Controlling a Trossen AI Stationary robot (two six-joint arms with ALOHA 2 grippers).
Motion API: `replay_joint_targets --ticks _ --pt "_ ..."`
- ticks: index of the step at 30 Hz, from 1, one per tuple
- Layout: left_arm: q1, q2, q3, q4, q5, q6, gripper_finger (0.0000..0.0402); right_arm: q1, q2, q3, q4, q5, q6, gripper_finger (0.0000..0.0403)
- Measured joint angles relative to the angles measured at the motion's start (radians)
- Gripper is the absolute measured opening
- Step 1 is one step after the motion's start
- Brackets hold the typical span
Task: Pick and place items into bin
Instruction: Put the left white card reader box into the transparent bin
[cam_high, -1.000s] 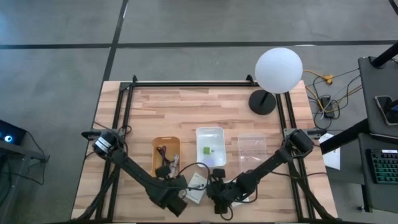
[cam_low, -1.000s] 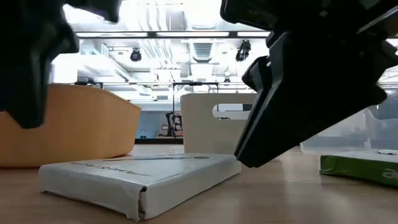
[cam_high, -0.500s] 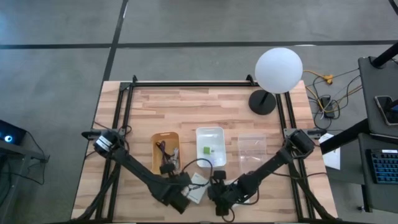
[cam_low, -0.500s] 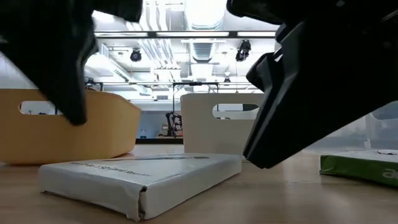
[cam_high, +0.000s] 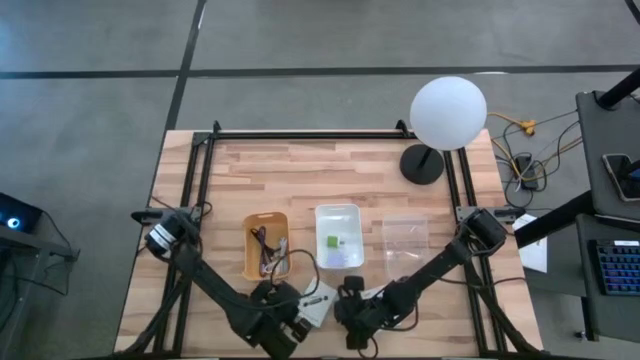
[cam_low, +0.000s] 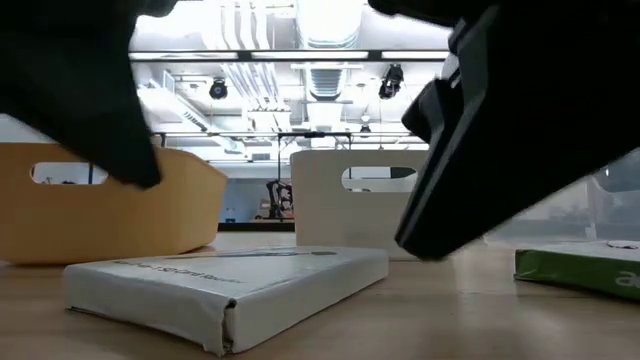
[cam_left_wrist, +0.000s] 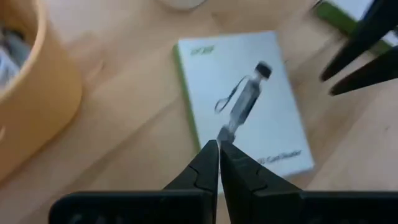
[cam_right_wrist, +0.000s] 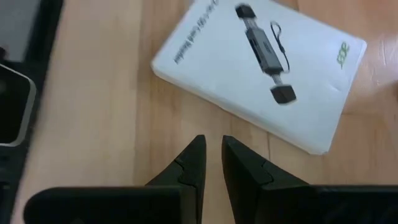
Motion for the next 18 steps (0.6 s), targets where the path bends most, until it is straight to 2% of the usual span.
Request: replay_joint_targets --ticks 9,18 --pt "0.005 0.008 -0.077 0.105 -0.016 -0.027 0.0000 -0.003 -0.001 0.016 0.001 0.003 0.000 0.0043" --pt "0.005 0.006 -0.170 0.306 -0.006 -0.023 0.0000 -0.003 -0.001 0.016 0.002 0.003 0.005 0.0043"
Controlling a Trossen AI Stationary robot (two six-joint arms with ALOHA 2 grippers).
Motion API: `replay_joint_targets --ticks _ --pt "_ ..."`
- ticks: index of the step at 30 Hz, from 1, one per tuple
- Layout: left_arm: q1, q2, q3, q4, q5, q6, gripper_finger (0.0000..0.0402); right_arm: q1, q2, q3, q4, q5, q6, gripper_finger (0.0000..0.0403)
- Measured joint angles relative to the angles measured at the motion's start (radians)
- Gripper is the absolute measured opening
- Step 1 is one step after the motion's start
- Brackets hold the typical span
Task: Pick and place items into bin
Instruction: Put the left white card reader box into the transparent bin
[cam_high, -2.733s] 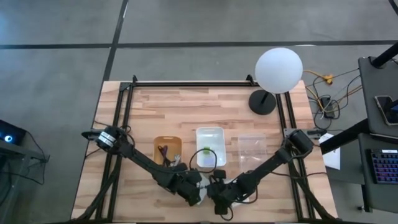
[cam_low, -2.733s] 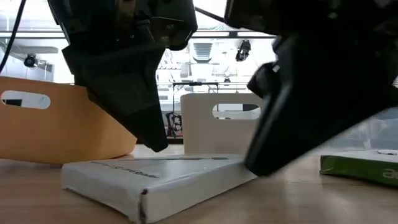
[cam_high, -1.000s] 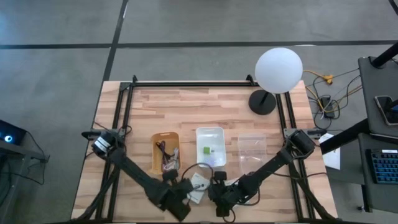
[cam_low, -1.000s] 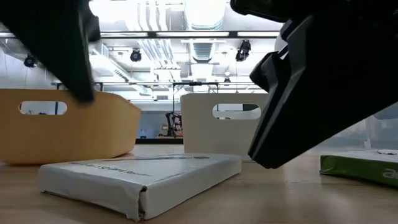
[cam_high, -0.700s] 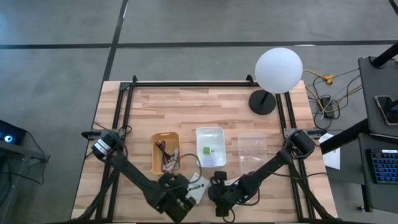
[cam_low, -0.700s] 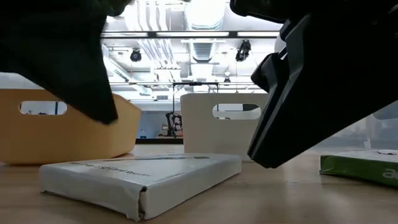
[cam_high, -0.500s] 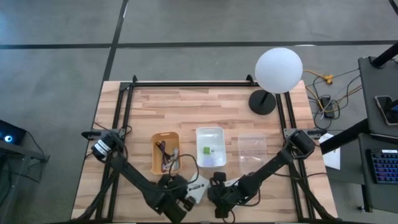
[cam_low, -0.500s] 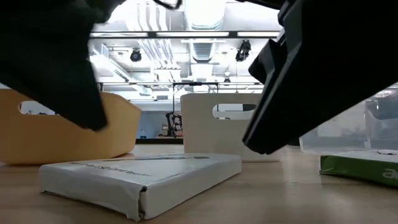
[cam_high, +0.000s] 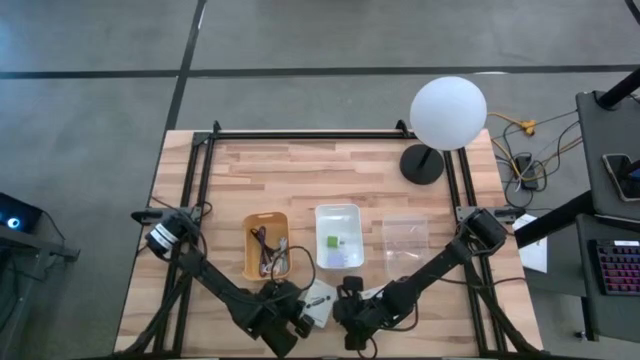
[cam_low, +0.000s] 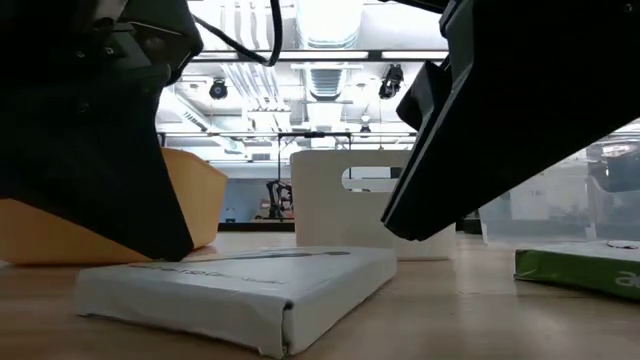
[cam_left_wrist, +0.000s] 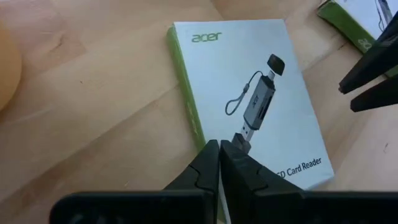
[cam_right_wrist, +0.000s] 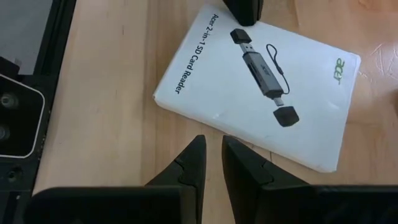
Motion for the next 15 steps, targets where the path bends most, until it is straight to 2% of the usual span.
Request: replay_joint_targets --ticks 11,15 --pt "0.001 -0.003 -0.014 -0.012 0.065 0.049 0.0000 0.006 0.000 -0.026 -0.007 -0.002 0.034 0.0043" --pt "-0.009 -0.003 -0.024 -0.020 0.077 0.039 0.0000 0.007 0.000 -0.028 -0.017 0.000 0.012 0.0057"
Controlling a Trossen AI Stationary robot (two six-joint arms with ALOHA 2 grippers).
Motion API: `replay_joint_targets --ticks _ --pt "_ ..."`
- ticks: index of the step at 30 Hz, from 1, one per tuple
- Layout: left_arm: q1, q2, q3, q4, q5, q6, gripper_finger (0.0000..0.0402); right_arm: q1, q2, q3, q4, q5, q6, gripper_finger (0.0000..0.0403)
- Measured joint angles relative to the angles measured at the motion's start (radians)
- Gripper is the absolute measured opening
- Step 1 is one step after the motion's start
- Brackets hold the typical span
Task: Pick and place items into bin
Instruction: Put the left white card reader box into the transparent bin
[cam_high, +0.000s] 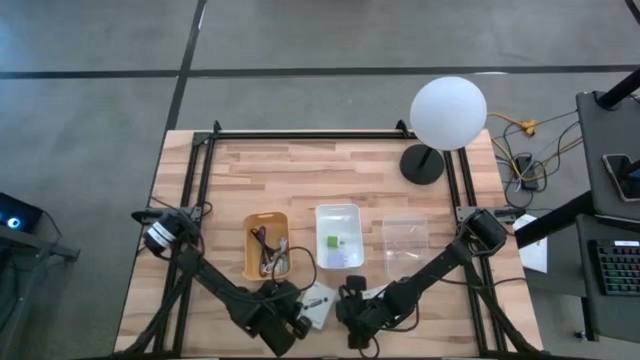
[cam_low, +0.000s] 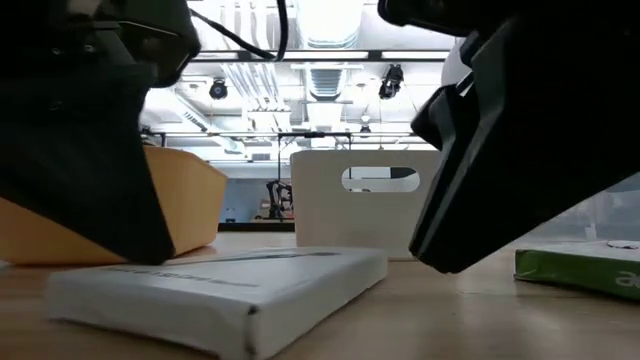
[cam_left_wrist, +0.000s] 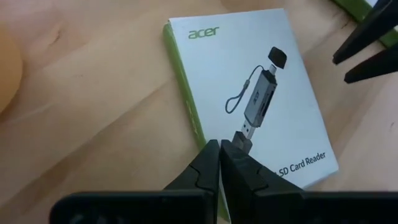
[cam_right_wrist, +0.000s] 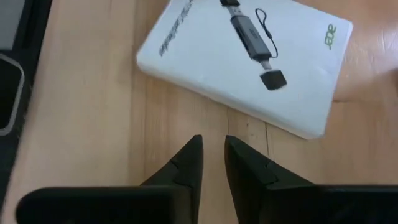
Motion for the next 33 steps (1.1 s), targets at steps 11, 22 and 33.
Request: replay_joint_targets --ticks 11,22,33 --pt "-0.023 0.006 -0.057 0.082 0.020 -0.093 0.0000 -0.027 0.048 0.002 0.052 -0.018 -0.065 0.0142" --pt "-0.024 0.008 -0.085 0.225 0.014 -0.071 0.0000 -0.059 0.076 0.060 0.030 0.088 -0.064 0.0133" --pt "-0.022 0.008 -0.082 0.313 0.001 0.031 0.0000 -0.076 0.073 0.181 0.059 0.133 -0.107 0.0137"
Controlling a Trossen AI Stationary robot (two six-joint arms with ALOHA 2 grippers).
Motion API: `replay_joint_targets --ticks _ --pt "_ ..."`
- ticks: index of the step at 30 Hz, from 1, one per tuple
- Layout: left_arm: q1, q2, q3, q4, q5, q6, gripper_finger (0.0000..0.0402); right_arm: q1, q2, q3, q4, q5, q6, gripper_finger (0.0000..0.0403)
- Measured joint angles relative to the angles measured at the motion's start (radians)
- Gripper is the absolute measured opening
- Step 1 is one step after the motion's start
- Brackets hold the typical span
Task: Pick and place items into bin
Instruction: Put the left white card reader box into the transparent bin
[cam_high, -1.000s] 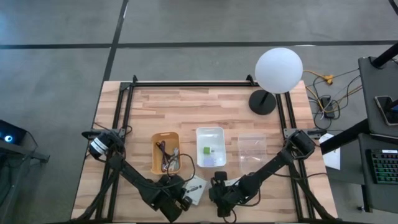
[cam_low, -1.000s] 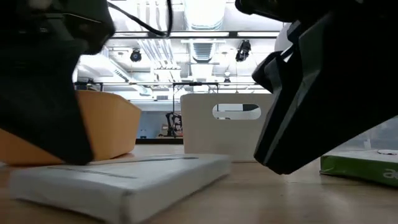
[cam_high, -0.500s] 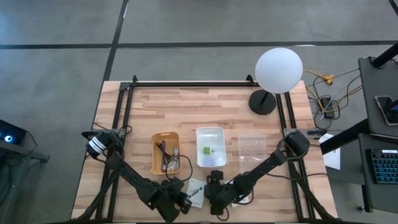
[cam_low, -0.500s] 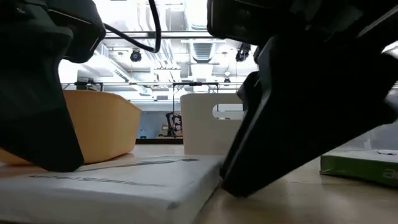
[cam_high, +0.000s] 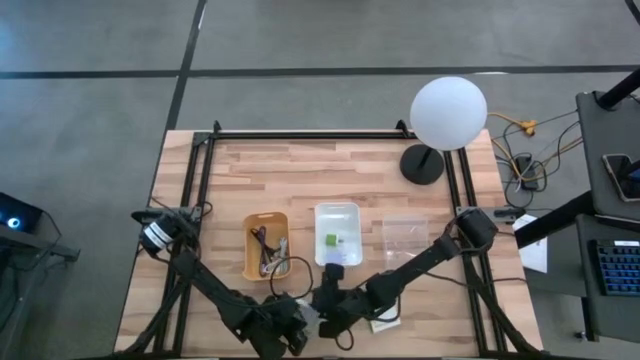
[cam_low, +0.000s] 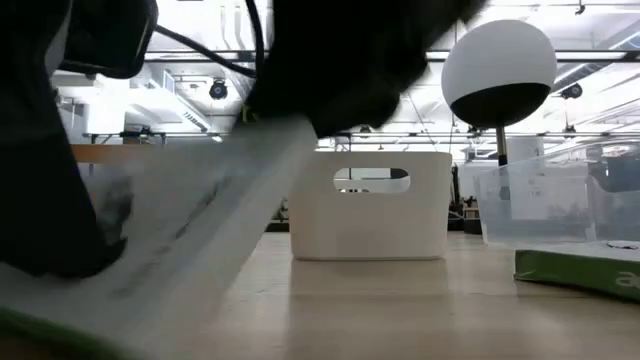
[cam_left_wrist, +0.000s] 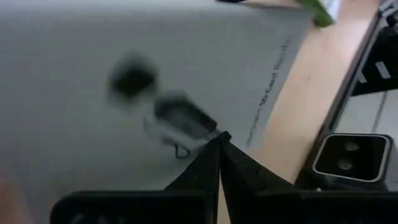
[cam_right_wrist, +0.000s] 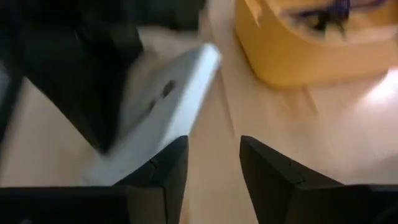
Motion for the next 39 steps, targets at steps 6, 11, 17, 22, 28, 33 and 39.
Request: replay_joint_targets --ticks 6,11,17,22,28,33,39 --pt "0.011 0.006 -0.005 -0.018 -0.052 0.010 0.0000 0.000 -0.001 0.048 0.011 -0.055 -0.011 0.0139" --pt "0.012 0.005 -0.008 -0.018 -0.066 0.012 0.0000 0.006 0.004 0.071 0.036 -0.120 -0.023 0.0147" --pt "0.013 0.005 -0.008 -0.012 -0.069 0.012 0.0000 0.011 0.007 0.070 -0.047 -0.119 -0.015 0.0150" --pt "0.013 0.005 -0.008 0.032 -0.062 0.031 0.0000 0.025 -0.060 0.092 -0.335 -0.107 0.021 0.0149" --pt "0.035 0.006 -0.004 0.169 -0.047 0.201 0.0000 0.095 -0.088 0.050 -0.526 -0.177 0.071 0.0148" --pt "0.088 0.006 -0.003 0.223 -0.038 0.306 0.0000 0.157 -0.086 -0.021 -0.511 -0.215 0.228 0.0140" --pt "0.154 0.007 0.003 0.255 0.018 0.404 0.0000 0.177 -0.089 -0.069 -0.439 -0.145 0.290 0.0136"
